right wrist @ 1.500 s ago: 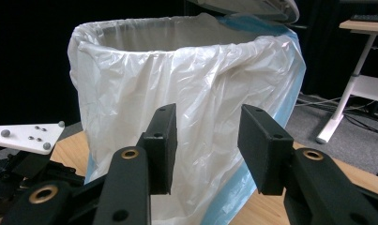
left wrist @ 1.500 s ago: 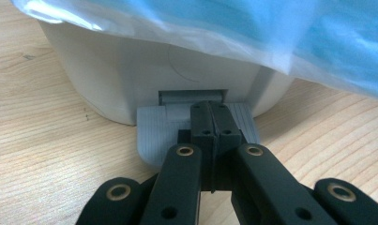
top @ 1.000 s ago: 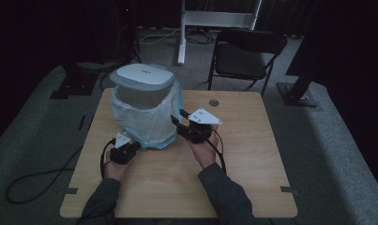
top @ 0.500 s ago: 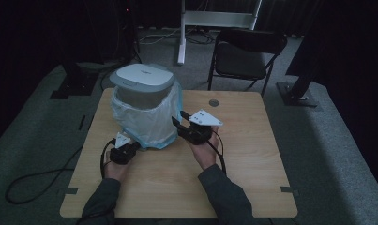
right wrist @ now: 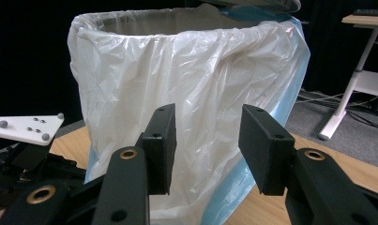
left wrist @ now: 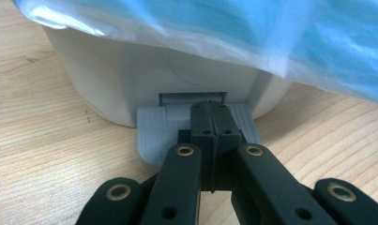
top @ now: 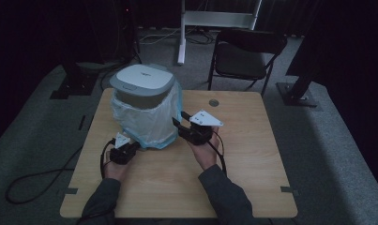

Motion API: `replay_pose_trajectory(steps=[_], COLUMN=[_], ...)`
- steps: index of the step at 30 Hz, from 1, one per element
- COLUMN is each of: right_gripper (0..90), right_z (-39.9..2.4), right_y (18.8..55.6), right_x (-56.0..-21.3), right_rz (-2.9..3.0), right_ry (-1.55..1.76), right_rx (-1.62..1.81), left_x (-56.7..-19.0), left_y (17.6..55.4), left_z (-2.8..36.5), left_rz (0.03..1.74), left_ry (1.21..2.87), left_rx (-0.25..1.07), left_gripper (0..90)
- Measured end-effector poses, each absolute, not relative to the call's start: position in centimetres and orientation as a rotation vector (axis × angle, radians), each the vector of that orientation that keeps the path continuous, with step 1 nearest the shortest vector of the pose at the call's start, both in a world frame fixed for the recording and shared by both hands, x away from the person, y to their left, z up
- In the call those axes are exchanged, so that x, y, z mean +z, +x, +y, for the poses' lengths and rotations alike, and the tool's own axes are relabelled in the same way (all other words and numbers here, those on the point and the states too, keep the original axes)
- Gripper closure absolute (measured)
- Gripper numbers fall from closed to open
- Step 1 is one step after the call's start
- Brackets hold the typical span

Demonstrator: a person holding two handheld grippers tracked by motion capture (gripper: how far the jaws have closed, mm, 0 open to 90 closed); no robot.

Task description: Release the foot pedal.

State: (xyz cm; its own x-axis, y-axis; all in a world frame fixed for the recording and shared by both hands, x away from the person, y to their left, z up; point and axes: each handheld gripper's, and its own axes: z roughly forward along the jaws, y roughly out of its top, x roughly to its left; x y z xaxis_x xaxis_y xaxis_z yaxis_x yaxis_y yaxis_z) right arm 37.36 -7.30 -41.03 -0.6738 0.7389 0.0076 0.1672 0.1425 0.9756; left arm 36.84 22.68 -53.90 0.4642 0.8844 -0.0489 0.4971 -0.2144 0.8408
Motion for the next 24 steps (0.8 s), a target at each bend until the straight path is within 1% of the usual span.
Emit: replay_pose_trajectory(steps=[24], right_gripper=[55.1], right_z=[-7.29], right_y=[37.16], right_x=[-41.05], right_rz=[1.943], right_ry=[0.850], right_rx=[1.562], left_x=[-53.59], left_y=[36.51], left_z=[22.83], left_rz=[1.156], left_ry=[1.824], left_rx=[0.574], left_gripper=[90.0])
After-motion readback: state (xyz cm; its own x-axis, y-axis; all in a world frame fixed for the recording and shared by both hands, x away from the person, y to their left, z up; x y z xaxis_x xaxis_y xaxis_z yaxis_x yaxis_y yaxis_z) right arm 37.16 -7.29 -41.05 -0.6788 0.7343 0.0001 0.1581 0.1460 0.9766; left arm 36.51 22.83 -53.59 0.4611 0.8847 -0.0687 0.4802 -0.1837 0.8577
